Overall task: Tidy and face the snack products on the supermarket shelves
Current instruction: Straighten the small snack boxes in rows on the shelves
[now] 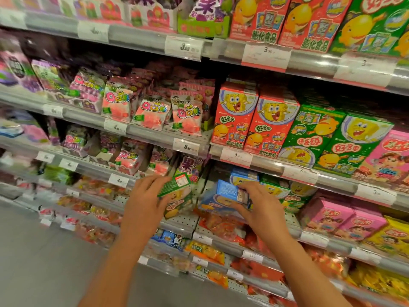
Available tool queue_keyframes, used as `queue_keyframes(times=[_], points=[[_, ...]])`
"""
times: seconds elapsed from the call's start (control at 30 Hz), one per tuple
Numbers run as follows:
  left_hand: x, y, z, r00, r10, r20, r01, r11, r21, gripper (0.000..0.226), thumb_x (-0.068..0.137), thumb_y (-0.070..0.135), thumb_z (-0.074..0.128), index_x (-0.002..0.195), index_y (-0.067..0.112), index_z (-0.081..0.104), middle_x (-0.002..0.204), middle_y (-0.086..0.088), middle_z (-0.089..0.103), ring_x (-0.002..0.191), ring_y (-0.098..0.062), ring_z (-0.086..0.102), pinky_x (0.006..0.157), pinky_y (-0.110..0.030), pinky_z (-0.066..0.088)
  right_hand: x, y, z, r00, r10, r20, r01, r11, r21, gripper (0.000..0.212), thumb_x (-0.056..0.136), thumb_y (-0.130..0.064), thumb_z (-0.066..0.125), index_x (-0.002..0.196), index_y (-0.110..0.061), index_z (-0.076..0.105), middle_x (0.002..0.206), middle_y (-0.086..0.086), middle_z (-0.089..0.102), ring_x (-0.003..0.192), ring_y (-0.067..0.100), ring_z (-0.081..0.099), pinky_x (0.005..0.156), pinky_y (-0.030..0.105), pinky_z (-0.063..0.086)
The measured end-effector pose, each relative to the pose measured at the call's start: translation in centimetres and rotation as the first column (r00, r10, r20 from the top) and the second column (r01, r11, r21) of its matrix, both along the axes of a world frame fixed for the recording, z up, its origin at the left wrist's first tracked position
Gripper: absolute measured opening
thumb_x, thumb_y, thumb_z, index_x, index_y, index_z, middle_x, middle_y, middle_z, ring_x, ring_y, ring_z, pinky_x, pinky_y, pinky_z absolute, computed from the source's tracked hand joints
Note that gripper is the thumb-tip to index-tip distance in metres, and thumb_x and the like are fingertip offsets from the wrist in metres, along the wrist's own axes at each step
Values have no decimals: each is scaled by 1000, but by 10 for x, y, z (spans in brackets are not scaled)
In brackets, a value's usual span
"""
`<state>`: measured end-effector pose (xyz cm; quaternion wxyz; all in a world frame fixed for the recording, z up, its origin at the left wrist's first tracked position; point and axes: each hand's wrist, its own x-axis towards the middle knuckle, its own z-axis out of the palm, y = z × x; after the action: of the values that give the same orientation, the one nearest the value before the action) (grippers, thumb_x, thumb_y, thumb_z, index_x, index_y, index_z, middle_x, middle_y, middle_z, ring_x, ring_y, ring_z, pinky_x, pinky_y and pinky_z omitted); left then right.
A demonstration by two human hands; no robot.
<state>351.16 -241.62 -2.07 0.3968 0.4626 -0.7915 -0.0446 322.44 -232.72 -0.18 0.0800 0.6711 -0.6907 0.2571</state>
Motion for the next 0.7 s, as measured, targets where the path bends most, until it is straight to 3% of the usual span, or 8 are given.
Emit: queue_keyframes(times=[0.17, 0.3, 0.4, 0.6, 0.7], points=[[15, 7, -2, 998, 65, 0, -65, 998, 23, 58, 72, 7, 87, 126, 15, 67, 120, -7, 65, 110, -29, 56, 84, -44, 54, 25, -45, 4, 985, 34, -172, -43, 998, -51, 49, 82, -34, 82, 124, -17, 63, 117, 0, 66, 88, 23, 69, 50, 33, 51], [24, 10, -2, 998, 53, -16, -52, 997, 60, 57, 77, 8, 83, 130, 18, 64, 124, -2, 63, 113, -27, 54, 86, -44, 53, 28, -65, 1, 962, -3, -274, -13, 998, -57, 51, 69, -22, 91, 112, -11, 68, 105, 6, 68, 95, 29, 65, 62, 37, 52], [25, 12, -1, 999, 53, -5, -53, 996, 68, 57, 76, 7, 84, 128, 19, 64, 123, -2, 64, 112, -27, 56, 82, -45, 56, 29, -72, -10, 944, -18, -328, 20, 1000, 2, 46, 74, -18, 86, 115, -11, 68, 110, 7, 68, 103, 30, 61, 76, 40, 53], [15, 6, 5, 1000, -9, 0, 9, 1000, 30, 54, 75, 5, 85, 125, 15, 66, 120, -4, 65, 110, -29, 57, 87, -44, 55, 28, -84, -18, 936, -53, -347, 86, 993, 80, 47, 73, -14, 83, 117, -11, 67, 110, 7, 67, 101, 30, 62, 77, 39, 53], [5, 4, 7, 999, -43, -2, 43, 999, 30, 52, 75, 5, 85, 123, 14, 68, 120, -3, 65, 111, -27, 57, 87, -43, 56, 22, -91, -19, 931, -59, -360, 107, 988, 114, 46, 80, -14, 76, 124, -14, 64, 117, 6, 67, 106, 31, 62, 87, 42, 50]])
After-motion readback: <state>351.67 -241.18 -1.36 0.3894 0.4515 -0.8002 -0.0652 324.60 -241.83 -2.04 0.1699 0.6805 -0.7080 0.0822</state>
